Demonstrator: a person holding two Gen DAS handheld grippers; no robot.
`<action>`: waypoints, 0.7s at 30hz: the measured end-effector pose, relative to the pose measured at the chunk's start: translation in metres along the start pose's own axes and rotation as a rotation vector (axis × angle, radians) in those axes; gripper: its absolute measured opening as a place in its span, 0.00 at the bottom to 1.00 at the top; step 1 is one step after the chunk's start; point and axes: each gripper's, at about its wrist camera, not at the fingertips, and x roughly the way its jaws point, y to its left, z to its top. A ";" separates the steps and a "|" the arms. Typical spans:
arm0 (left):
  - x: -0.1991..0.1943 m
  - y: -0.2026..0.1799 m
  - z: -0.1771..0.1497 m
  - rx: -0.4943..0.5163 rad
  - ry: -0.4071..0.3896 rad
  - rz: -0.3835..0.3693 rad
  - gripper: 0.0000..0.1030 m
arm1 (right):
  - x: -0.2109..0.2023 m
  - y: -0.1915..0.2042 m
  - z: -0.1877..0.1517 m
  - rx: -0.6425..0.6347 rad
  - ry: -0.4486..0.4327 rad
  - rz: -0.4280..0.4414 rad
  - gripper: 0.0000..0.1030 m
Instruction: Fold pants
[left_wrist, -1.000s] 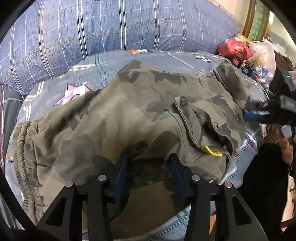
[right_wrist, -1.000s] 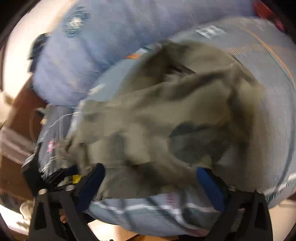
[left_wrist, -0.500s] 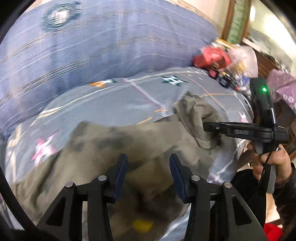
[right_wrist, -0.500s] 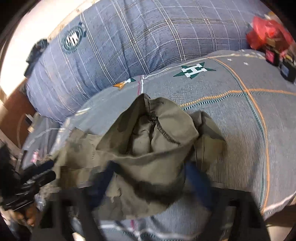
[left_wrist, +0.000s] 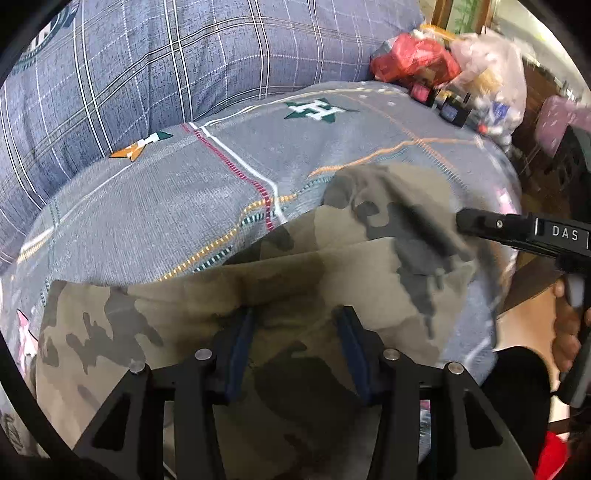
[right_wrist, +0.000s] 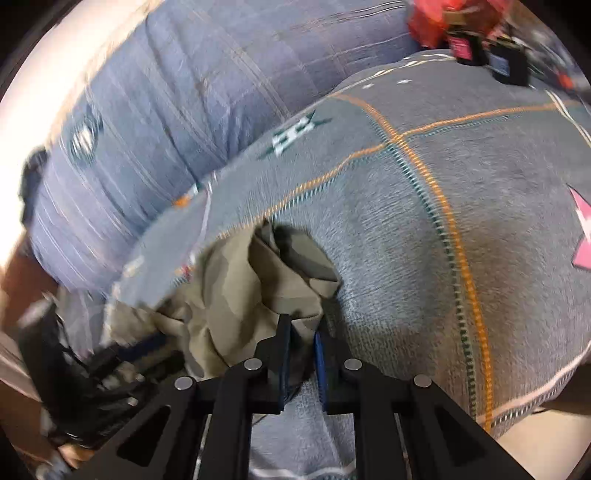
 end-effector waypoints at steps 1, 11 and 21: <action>-0.006 0.001 0.001 -0.010 -0.016 -0.013 0.48 | -0.008 0.001 0.001 -0.003 -0.020 0.023 0.28; 0.011 0.013 0.000 -0.067 0.014 0.026 0.48 | 0.030 0.023 0.012 -0.085 -0.002 -0.065 0.81; 0.001 0.031 0.000 -0.111 0.035 0.011 0.47 | 0.006 0.049 0.013 -0.113 -0.038 -0.051 0.09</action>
